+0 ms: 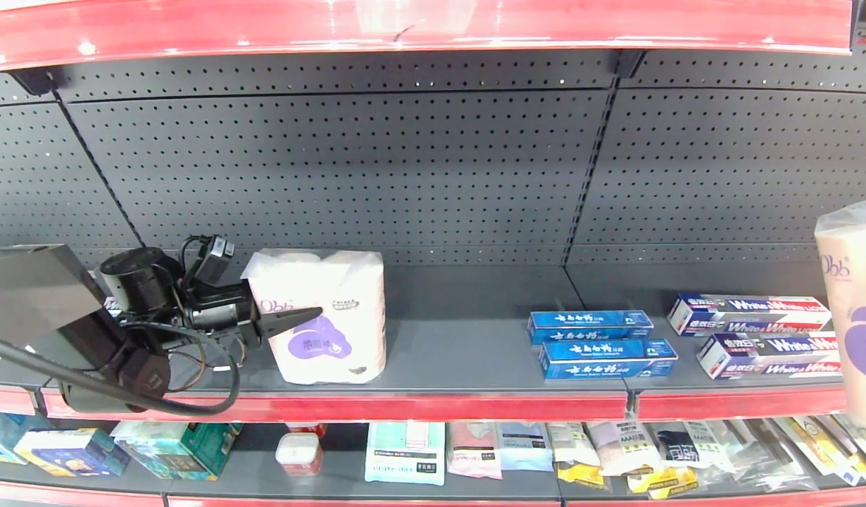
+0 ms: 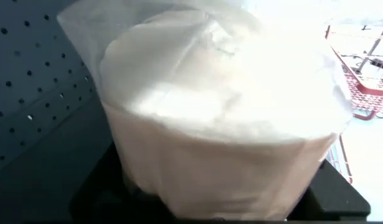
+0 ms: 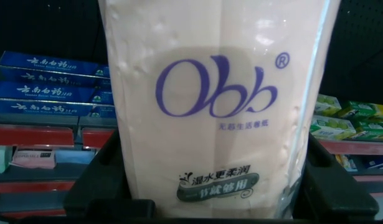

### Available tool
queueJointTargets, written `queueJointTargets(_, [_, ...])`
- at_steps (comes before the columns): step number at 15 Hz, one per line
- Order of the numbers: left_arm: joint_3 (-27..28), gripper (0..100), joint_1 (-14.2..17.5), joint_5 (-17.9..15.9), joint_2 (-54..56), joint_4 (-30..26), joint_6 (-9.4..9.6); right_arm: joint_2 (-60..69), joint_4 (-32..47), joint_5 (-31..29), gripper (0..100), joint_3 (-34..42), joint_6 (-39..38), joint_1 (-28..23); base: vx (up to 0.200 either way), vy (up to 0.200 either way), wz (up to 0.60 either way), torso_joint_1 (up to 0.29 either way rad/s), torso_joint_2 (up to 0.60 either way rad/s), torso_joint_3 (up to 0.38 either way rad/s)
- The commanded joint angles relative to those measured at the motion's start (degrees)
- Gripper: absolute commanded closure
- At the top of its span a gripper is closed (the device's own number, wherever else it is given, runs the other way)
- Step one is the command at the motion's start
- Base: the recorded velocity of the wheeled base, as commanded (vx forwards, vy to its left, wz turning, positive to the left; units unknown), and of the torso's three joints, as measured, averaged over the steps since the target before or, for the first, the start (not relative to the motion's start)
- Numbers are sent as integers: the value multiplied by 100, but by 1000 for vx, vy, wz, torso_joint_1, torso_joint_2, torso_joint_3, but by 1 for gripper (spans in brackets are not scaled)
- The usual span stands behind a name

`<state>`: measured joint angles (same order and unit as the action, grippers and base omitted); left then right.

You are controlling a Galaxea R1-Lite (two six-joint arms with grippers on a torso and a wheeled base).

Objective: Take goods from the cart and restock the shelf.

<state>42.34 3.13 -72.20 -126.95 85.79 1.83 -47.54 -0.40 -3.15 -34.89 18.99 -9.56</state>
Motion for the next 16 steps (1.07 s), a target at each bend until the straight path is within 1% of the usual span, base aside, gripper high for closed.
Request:
queueJointTargets(1, [-59, 100, 117, -127, -58, 26, 19, -1, -4, -11, 100, 0, 8, -2, 0, 0, 0, 0, 0, 0])
queueJointTargets(2, [-112, 100, 153, -233, -84, 158, 19, -1, -4, -11, 100, -9, 17, -2, 0, 0, 0, 0, 0, 0])
queueJointTargets(4, [-182, 100, 196, -294, -102, 351, 2, -9, -4, -11, 100, -44, 17, -2, 0, 0, 0, 0, 0, 0])
queueJointTargets(7, [-261, 100, 196, -312, -93, 413, 2, -62, -4, -19, 100, -97, 17, -2, 0, 0, 0, 0, 0, 0])
queueJointTargets(9, [-375, 100, 196, -329, -102, 422, -33, -80, -4, -19, 100, -123, 17, -2, 0, 0, 0, 0, 0, 0])
queueJointTargets(13, [-454, 100, 249, -391, -93, 422, 2, -88, -4, -19, 100, -123, 17, -2, 0, 0, 0, 0, 0, 0])
queueJointTargets(15, [-472, 100, 311, -602, -84, 422, 2, -88, -4, -19, 100, -123, 17, -2, 0, 0, 0, 0, 0, 0])
queueJointTargets(16, [-463, 100, 320, -628, -93, 422, 11, -97, -4, -28, 100, -123, 17, -2, 0, 0, 0, 0, 0, 0])
